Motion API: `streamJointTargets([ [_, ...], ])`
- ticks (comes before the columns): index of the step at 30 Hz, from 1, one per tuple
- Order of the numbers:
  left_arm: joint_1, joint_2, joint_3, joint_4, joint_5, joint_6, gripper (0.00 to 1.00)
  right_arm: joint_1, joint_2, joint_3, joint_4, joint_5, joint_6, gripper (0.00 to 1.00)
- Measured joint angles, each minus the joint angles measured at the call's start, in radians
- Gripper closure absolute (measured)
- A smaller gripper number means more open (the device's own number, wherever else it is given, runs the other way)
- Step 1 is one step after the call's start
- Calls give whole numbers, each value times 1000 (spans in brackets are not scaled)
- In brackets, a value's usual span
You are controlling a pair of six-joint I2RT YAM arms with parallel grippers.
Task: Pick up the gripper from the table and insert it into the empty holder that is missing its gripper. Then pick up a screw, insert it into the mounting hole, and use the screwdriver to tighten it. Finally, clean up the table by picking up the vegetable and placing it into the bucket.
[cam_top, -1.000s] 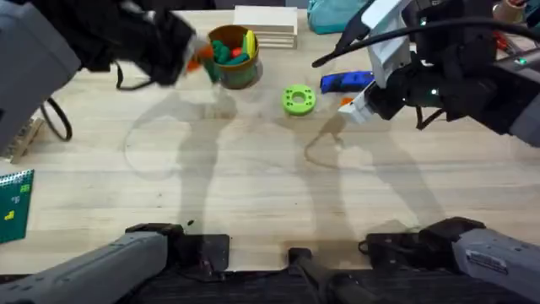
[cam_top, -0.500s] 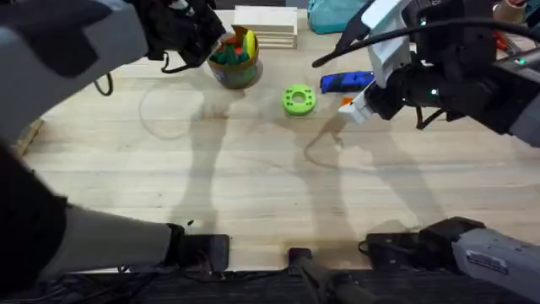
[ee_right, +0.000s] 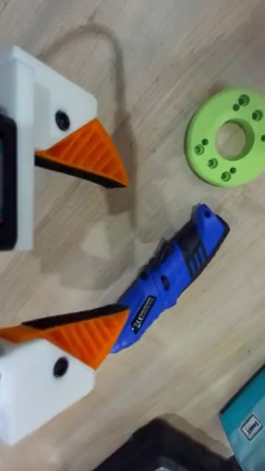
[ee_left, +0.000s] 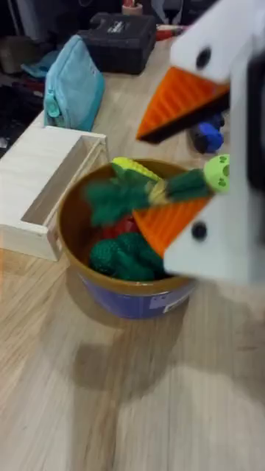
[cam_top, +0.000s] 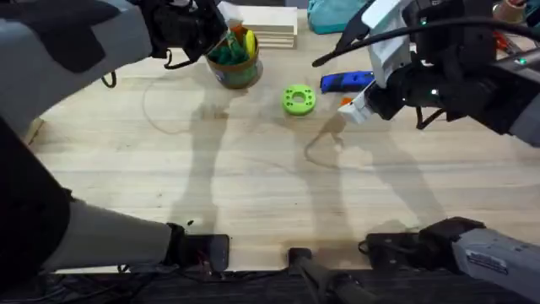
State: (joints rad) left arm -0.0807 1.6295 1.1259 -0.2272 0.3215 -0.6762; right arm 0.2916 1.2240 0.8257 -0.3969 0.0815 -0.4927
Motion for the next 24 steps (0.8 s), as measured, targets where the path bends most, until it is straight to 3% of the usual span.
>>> streamJointTargets([
  [4, 0, -2, 0, -1, 16, 54, 54, 0, 0, 0, -2, 0, 14, 61],
  [5, 0, -48, 0, -7, 27, 118, 6, 0, -1, 0, -22, 0, 94, 60],
  [11, 0, -281, 0, -144, 30, 297, 1, 0, -64, 72, -270, 0, 160, 58],
  [18, 0, -541, 1, -531, 34, 578, 3, 0, -190, 297, -562, 0, 199, 58],
  [24, 0, -672, 1, -791, 34, 734, 3, 0, -325, 374, -642, 0, 228, 58],
])
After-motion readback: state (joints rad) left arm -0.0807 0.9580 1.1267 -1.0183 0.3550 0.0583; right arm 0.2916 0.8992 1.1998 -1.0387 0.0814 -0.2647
